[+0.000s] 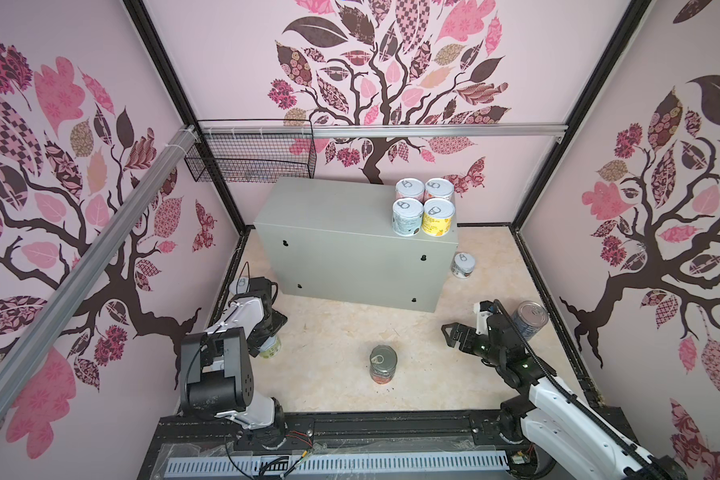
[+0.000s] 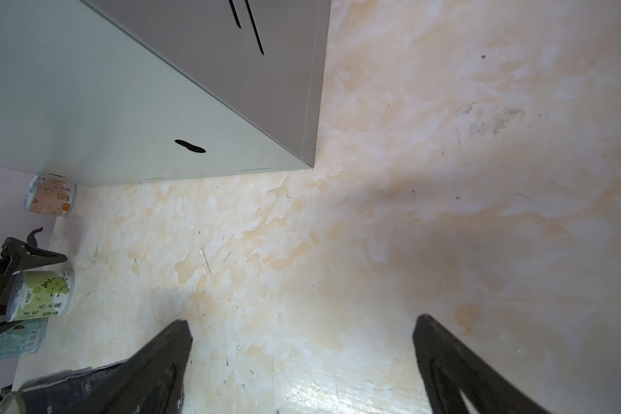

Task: Place and organize the canned foods onto the counter
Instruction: 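Close the left gripper around the green-labelled white-lidded can, then lift the green-labelled can up toward the cabinet top with the left gripper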

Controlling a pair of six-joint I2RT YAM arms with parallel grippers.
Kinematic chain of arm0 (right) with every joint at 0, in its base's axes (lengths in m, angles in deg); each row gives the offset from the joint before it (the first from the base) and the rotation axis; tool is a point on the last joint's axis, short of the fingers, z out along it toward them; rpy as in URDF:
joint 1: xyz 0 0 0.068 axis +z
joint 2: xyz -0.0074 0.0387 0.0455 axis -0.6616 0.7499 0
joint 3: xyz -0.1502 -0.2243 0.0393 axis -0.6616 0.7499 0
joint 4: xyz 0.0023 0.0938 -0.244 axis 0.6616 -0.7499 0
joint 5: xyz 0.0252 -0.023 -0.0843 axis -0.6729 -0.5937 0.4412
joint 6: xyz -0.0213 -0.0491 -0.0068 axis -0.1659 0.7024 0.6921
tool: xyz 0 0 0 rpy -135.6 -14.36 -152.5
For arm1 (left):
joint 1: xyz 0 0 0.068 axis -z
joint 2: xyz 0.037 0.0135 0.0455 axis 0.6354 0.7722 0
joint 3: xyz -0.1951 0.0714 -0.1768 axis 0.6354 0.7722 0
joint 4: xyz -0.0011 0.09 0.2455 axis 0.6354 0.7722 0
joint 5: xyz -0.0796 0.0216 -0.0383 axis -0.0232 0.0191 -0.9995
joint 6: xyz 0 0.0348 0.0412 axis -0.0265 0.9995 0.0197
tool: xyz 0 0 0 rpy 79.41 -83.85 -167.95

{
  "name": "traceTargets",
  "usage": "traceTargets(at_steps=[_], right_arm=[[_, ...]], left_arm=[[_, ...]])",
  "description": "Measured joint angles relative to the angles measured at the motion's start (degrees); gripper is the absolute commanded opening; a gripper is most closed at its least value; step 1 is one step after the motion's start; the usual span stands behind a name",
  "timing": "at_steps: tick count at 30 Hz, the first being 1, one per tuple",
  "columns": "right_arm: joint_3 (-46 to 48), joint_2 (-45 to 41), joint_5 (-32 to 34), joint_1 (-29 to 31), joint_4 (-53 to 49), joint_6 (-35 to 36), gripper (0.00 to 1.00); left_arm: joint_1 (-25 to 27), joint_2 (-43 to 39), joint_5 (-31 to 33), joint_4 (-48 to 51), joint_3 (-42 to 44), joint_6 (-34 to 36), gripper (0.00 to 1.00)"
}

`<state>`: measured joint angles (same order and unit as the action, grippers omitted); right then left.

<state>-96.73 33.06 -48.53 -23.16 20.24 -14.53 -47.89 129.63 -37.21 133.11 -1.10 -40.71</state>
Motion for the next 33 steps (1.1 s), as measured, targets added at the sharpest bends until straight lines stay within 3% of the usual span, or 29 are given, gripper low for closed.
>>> traceTargets(at_steps=[5, 13, 19, 33], right_arm=[[0.0, -0.1, -0.3, 0.0, 0.7, 0.0, 1.0], [0.0, -1.6, -0.7, 0.0, 0.7, 0.0, 1.0], [0.0, -2.1, -0.6, 0.0, 0.6, 0.0, 1.0], [0.0, -3.3, 0.0, 0.0, -0.8, 0.2, 1.0]], left_arm=[[0.5, 0.3, -0.6, -0.4, 0.6, 0.2, 0.94], [2.1, -0.5, -0.2, 0.0, 0.6, 1.0, 0.76], [6.9, -2.3, 2.1, 1.7, 0.5, 3.1, 0.74], [7.2, -15.3, -0.6, 3.4, -0.6, 13.7, 0.72]])
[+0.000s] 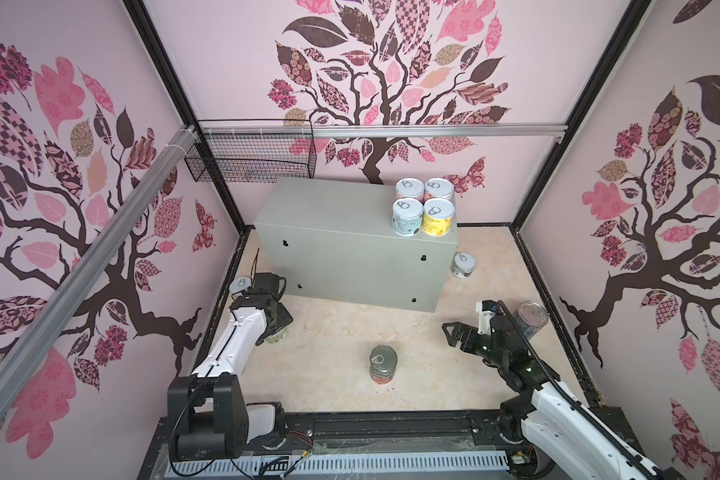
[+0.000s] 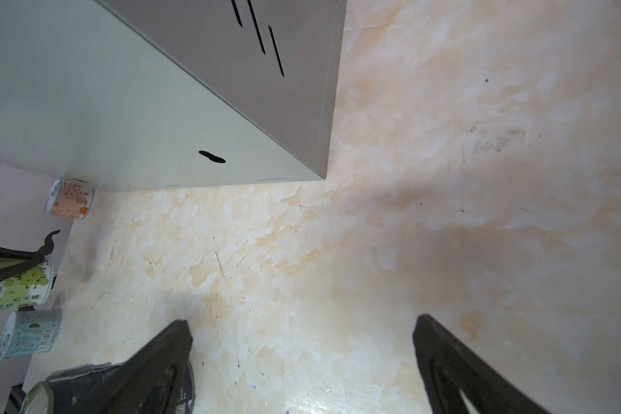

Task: Place and organize the canned foods onto the counter
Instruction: 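Lift the green-labelled can up toward the cabinet top with the left gripper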

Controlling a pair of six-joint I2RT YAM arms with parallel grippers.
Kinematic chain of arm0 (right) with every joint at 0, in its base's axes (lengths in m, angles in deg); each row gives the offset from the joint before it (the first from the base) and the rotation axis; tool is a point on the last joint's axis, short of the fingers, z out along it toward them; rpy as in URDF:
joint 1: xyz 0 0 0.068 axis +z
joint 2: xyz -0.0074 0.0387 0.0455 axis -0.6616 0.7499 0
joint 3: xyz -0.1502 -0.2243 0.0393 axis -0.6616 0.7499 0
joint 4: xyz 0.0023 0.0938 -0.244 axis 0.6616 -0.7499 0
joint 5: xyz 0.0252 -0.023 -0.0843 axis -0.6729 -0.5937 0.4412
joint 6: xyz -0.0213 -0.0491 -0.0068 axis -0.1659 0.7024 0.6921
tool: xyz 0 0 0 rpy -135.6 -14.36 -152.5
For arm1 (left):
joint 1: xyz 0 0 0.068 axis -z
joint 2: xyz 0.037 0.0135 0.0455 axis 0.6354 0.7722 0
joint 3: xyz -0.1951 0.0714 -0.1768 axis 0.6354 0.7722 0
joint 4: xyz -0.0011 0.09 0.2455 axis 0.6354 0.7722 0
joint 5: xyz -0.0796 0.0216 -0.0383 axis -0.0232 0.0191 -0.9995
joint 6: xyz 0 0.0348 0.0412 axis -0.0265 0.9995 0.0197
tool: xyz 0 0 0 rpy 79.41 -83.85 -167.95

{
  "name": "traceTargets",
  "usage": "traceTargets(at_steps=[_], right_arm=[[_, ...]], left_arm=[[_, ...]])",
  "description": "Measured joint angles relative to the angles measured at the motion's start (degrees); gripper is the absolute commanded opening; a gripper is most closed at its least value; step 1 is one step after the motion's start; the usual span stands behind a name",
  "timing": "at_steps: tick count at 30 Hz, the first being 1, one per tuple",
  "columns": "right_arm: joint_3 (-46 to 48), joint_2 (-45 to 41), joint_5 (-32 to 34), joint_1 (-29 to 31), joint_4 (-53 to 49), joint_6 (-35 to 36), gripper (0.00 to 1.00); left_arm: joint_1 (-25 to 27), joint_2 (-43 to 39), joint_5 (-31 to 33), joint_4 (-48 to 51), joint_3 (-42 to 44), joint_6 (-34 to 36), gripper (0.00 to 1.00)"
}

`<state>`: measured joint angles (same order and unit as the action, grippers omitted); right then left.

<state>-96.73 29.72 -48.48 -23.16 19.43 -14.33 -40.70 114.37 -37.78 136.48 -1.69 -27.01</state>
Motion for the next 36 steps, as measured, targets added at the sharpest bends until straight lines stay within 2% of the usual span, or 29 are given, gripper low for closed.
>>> traceTargets(at_steps=[6, 18, 25, 36], right_arm=[[-1.0, -0.5, 0.0, 0.0, -2.0, 0.0, 1.0], [-11.6, -0.6, 0.5, 0.0, -6.6, 0.9, 1.0], [-15.4, 0.0, 2.2, 0.0, -10.6, 2.2, 1.0], [-21.7, 2.1, 3.6, 0.0, -15.2, 2.4, 1.0]], left_arm=[[0.0, -7.6, -4.4, 0.0, 0.0, 5.3, 0.73], [0.0, -21.2, -11.2, 2.5, -0.4, 11.1, 0.71], [0.0, -25.2, -15.9, 4.7, -7.7, 13.1, 0.7], [0.5, -28.1, -20.0, 7.5, -18.6, 13.4, 0.7]])
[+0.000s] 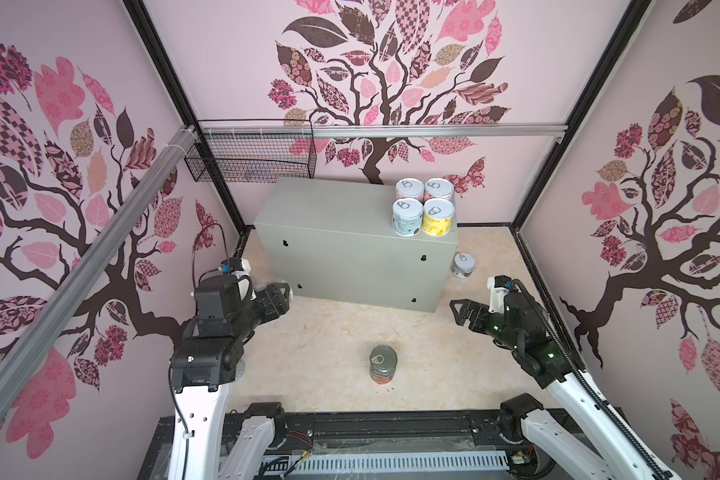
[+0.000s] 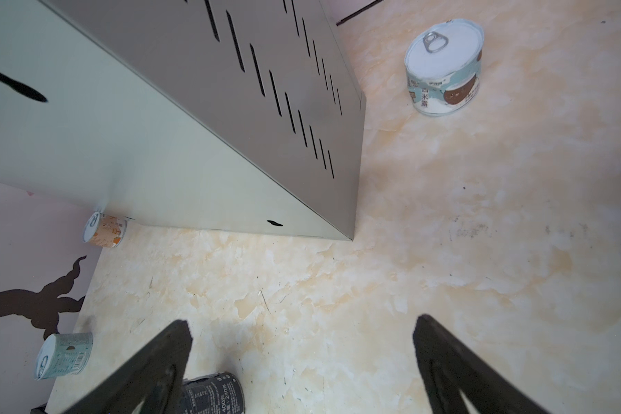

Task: Place and organize the canned foods onto the counter
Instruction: 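Lift the green-labelled can up toward the cabinet top with the left gripper, then carry the green-labelled can over the cabinet top beside the pink can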

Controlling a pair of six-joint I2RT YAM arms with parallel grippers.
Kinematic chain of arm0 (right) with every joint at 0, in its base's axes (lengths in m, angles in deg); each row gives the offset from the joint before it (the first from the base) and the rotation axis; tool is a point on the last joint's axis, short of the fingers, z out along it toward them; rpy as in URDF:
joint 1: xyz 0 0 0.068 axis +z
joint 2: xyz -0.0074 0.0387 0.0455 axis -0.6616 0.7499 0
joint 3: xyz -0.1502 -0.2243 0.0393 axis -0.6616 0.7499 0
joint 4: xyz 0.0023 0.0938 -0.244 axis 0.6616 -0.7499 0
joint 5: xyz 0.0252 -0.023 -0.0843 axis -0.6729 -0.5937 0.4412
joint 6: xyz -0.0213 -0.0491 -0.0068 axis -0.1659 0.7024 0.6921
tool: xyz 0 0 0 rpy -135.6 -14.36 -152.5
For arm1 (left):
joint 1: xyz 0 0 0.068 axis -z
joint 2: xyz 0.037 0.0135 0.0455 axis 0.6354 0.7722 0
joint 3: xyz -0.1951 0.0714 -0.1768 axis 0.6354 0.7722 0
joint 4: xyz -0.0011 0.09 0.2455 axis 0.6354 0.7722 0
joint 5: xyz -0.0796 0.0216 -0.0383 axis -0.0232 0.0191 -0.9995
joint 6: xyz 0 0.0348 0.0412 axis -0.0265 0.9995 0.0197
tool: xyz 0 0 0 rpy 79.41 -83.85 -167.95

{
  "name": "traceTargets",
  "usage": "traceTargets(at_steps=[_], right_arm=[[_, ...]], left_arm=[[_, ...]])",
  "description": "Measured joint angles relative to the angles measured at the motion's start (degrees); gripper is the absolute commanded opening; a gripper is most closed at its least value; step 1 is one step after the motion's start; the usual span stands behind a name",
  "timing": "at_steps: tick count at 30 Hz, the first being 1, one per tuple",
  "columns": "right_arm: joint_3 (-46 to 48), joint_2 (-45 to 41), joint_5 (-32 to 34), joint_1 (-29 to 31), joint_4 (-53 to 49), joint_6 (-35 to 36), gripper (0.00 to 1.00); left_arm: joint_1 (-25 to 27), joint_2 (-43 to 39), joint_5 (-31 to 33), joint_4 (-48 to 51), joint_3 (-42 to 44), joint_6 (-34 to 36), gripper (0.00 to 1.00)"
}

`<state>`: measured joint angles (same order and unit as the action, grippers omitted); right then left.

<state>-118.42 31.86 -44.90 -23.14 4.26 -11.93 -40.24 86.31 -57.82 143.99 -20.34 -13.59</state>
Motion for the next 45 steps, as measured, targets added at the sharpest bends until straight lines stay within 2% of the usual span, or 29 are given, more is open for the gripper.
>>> traceTargets(at_steps=[4, 10, 22, 30, 37, 42, 45], right_arm=[[-3.9, 0.5, 0.2, 0.0, -1.7, 0.4, 1.0], [-7.7, 1.6, 0.2, 0.0, -2.6, 1.2, 1.0], [-8.6, 3.4, -0.2, 0.0, -2.7, 1.0, 1.0], [-10.0, 4.8, 0.4, 0.0, -2.9, 1.1, 1.0], [-10.7, 4.9, 1.0, 0.0, -2.9, 1.5, 1.0], [-10.7, 5.0, 1.8, 0.0, -3.0, 2.1, 1.0], [-10.7, 5.3, 2.2, 0.0, -3.1, 2.6, 1.0]], left_arm=[[0.0, 2.2, -1.1, 0.6, -6.3, 0.0, 0.7], [0.0, 4.5, -2.7, -0.1, -11.2, -0.3, 0.7], [0.6, 16.2, -4.9, -2.3, -21.2, -1.8, 0.7], [10.6, 25.4, -0.5, -2.0, -31.4, 0.2, 0.7], [13.4, 33.7, 2.0, 1.0, -41.7, 2.7, 0.7], [17.2, 40.2, 3.5, 5.4, -52.5, 6.2, 0.71], [19.6, 42.4, 4.8, 7.6, -55.8, 8.3, 0.7]])
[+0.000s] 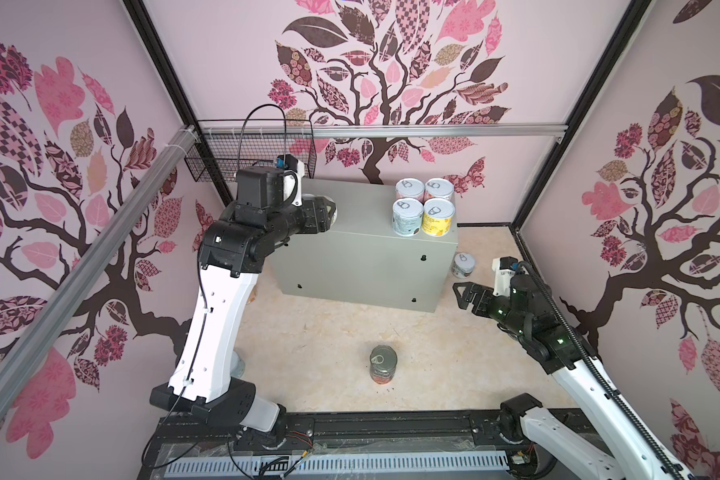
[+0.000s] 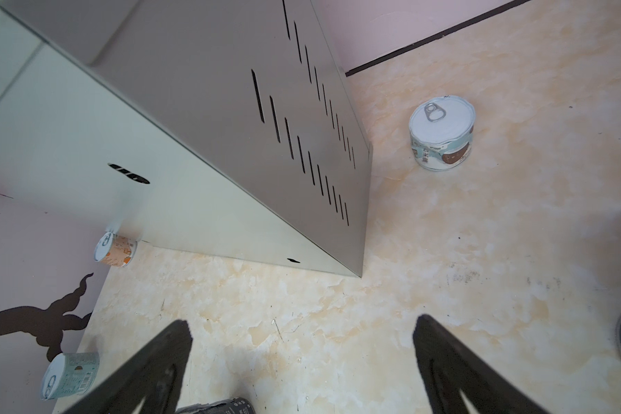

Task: Place and organize the canned foods onto the counter
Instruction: 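Carry the green-labelled can over the cabinet top beside the pink can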

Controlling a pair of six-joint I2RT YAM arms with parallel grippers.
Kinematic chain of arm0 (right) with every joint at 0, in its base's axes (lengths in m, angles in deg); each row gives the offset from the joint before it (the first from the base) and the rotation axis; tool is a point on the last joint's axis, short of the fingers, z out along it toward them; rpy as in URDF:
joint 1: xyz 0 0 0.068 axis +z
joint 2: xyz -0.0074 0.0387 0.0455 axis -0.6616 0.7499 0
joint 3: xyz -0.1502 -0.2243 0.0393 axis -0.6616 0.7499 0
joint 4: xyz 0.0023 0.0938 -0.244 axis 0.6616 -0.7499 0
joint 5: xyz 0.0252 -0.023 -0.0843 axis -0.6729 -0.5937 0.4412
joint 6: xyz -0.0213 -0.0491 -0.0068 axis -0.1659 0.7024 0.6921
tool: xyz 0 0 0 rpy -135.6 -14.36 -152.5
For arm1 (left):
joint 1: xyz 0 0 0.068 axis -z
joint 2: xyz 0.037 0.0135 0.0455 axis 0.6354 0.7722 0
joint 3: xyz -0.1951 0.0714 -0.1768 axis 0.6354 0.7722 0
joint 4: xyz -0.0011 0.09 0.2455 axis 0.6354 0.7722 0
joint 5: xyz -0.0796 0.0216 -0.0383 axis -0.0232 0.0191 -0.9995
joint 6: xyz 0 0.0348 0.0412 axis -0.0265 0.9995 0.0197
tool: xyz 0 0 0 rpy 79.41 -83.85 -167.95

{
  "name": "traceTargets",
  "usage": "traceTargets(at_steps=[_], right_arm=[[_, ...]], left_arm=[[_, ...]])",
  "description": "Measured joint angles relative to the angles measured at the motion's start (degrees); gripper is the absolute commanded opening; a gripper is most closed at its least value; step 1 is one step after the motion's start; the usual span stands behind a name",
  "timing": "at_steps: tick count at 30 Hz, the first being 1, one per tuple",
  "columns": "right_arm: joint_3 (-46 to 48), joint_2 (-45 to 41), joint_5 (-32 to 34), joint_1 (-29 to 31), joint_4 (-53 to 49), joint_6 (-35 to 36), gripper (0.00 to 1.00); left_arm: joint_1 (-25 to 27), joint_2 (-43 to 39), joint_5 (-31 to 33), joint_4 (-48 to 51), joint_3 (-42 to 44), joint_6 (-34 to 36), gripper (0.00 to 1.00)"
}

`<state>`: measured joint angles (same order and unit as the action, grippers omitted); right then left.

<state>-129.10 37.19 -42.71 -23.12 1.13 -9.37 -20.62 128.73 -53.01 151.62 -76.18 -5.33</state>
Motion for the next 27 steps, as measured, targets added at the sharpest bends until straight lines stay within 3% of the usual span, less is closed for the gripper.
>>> traceTargets(at_steps=[20, 27], right_arm=[[2.1, 1.0, -1.3, 0.0, 0.9, 0.2, 1.0], [4.7, 0.6, -3.0, 0.0, 1.7, -0.2, 1.0]], left_arm=[[9.6, 11.0, 6.7, 12.9, -13.4, 6.6, 0.7], [10.6, 16.3, 8.6, 14.4, -16.7, 8.2, 0.7]])
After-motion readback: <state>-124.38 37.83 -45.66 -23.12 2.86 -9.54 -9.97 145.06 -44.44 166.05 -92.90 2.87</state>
